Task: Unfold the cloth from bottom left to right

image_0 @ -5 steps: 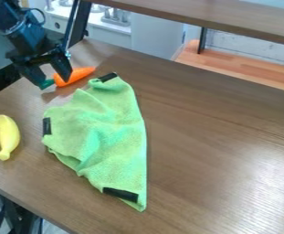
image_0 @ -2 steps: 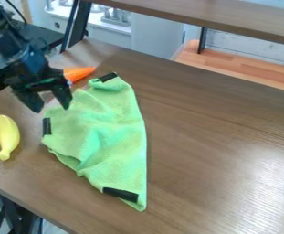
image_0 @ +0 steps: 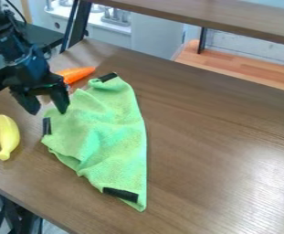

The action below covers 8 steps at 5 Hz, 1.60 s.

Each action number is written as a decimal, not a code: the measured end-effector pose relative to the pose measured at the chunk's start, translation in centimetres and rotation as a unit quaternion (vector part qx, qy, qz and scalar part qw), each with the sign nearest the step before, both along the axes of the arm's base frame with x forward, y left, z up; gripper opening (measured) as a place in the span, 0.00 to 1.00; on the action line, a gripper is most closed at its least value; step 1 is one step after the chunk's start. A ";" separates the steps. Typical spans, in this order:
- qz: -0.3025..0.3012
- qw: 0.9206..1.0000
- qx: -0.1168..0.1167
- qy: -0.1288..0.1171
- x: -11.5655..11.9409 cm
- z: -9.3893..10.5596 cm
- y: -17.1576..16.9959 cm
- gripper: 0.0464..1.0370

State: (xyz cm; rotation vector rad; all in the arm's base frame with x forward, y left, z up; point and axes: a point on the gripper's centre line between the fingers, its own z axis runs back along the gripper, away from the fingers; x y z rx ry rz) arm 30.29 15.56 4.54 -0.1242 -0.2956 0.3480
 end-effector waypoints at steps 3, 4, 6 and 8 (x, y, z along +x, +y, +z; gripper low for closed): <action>0.044 0.998 0.026 0.045 -0.3 -1.4 1.1 0.96; 0.049 0.997 0.030 0.042 -0.2 -1.5 1.3 0.96; 0.058 0.997 0.044 0.040 0.4 -2.3 1.4 0.66; 0.063 0.996 0.051 0.040 0.7 -2.5 1.1 0.14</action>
